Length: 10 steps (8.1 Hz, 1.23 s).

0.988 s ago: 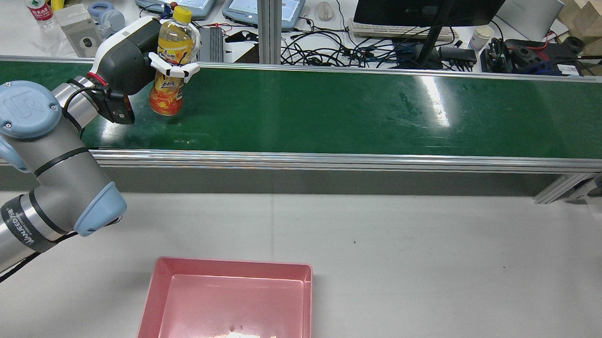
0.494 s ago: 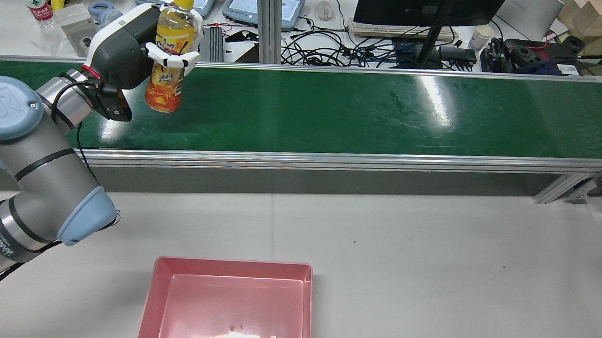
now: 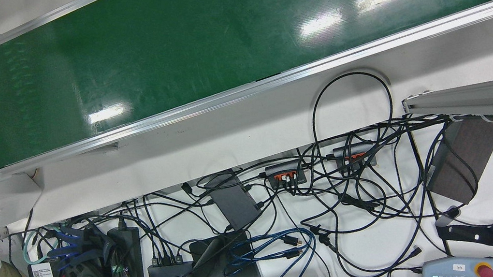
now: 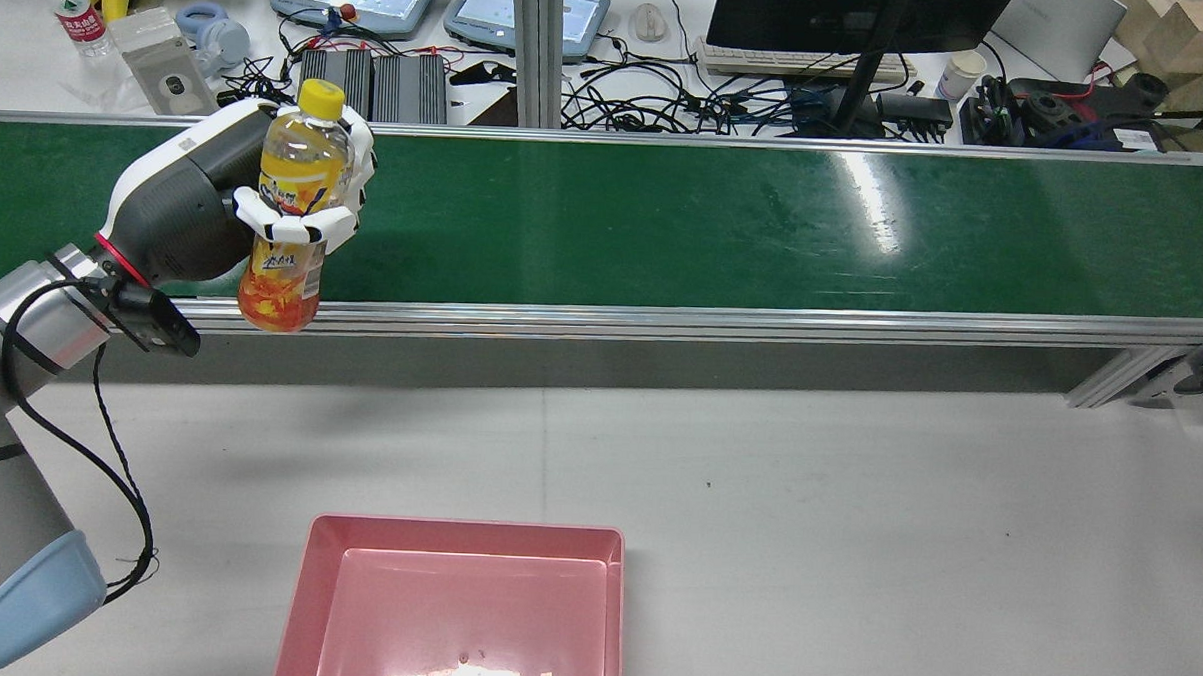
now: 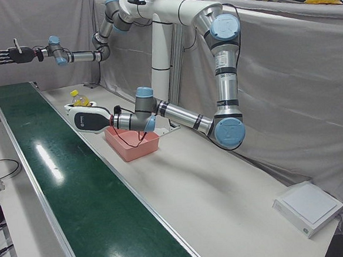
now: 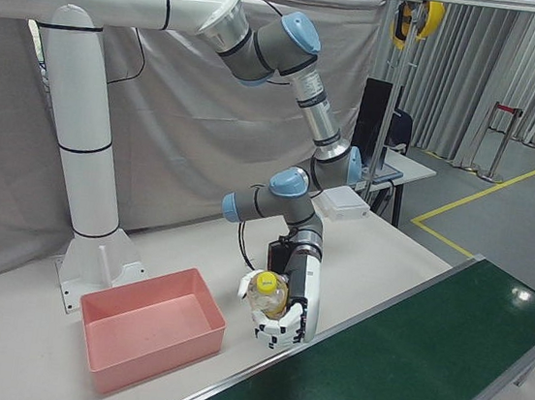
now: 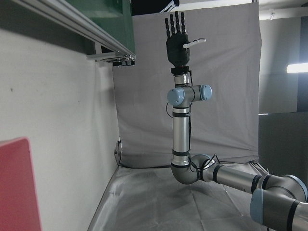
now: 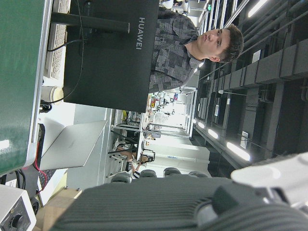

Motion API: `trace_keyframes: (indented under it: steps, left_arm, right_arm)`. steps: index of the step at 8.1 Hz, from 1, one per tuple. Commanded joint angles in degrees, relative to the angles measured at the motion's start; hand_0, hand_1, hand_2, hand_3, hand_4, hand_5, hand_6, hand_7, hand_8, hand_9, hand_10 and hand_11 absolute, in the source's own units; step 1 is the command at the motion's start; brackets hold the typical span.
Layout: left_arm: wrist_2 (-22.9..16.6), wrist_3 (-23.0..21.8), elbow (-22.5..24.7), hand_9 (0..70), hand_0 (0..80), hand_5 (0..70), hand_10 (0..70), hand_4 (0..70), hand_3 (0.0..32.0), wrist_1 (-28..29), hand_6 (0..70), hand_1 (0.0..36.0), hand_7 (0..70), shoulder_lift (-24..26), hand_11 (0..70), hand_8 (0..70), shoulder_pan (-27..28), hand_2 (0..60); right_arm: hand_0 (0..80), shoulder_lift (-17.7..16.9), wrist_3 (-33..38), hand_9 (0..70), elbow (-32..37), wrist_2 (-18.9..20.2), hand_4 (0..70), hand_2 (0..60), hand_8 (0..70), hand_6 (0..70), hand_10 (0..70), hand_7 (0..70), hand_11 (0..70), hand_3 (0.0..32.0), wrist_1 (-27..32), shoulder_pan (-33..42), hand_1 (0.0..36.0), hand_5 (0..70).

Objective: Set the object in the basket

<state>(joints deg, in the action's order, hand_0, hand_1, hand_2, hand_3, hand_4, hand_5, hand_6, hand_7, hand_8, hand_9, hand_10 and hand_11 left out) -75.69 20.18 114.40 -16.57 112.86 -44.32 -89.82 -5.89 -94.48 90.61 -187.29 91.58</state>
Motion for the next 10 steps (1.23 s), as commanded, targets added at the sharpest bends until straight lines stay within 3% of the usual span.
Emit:
trace_keyframes:
  steps: [1, 3, 6, 7, 8, 9, 10]
  left_arm:
    - [0.0, 3.4, 5.1, 70.0, 58.7, 70.0, 70.0, 34.7, 0.0, 0.0, 50.3, 18.8, 70.0, -3.1, 70.0, 68.9, 7.6, 33.7]
    - [0.0, 7.4, 5.6, 70.0, 59.6, 70.0, 70.0, 33.7, 0.0, -0.3, 47.5, 18.9, 68.4, -3.2, 70.0, 67.3, 13.6, 29.9]
    - [0.1, 10.4, 6.1, 70.0, 61.5, 70.0, 70.0, 33.8, 0.0, -2.0, 44.5, 17.5, 65.3, -3.2, 70.0, 64.8, 18.7, 18.0]
    - [0.1, 10.4, 6.2, 70.0, 61.4, 70.0, 70.0, 33.4, 0.0, -2.1, 39.5, 13.6, 59.5, -3.2, 70.0, 59.2, 18.7, 2.0]
    - [0.1, 10.3, 6.2, 57.7, 55.3, 66.6, 59.4, 29.9, 0.0, -2.1, 22.6, 7.6, 41.2, -3.3, 70.0, 41.8, 18.5, 0.0]
    - [0.1, 10.3, 6.3, 40.7, 53.7, 55.0, 44.3, 27.1, 0.0, -2.1, 14.4, 2.1, 28.4, -4.0, 62.8, 28.7, 18.5, 0.0]
    - [0.1, 10.4, 6.3, 24.3, 53.0, 39.2, 31.9, 23.2, 0.0, -2.1, 8.1, 0.9, 15.8, -4.3, 46.2, 17.8, 18.8, 0.0]
  right_arm:
    - [0.0, 0.0, 0.0, 0.0, 0.0, 0.0, 0.0, 0.0, 0.0, 0.0, 0.0, 0.0, 0.0, 0.0, 0.0, 0.0, 0.0, 0.0]
    - [0.0, 0.0, 0.0, 0.0, 0.0, 0.0, 0.0, 0.0, 0.0, 0.0, 0.0, 0.0, 0.0, 0.0, 0.0, 0.0, 0.0, 0.0]
    - [0.0, 0.0, -0.1, 0.0, 0.1, 0.0, 0.0, 0.0, 0.0, 0.0, 0.0, 0.0, 0.0, 0.0, 0.0, 0.0, 0.0, 0.0]
    - [0.0, 0.0, 0.0, 0.0, 0.0, 0.0, 0.0, 0.0, 0.0, 0.0, 0.0, 0.0, 0.0, 0.0, 0.0, 0.0, 0.0, 0.0]
    - [0.0, 0.0, 0.0, 0.0, 0.0, 0.0, 0.0, 0.0, 0.0, 0.0, 0.0, 0.0, 0.0, 0.0, 0.0, 0.0, 0.0, 0.0]
    - [0.0, 0.0, 0.0, 0.0, 0.0, 0.0, 0.0, 0.0, 0.0, 0.0, 0.0, 0.0, 0.0, 0.0, 0.0, 0.0, 0.0, 0.0]
    - [0.0, 0.0, -0.1, 0.0, 0.0, 0.0, 0.0, 0.0, 0.0, 0.0, 0.0, 0.0, 0.0, 0.0, 0.0, 0.0, 0.0, 0.0]
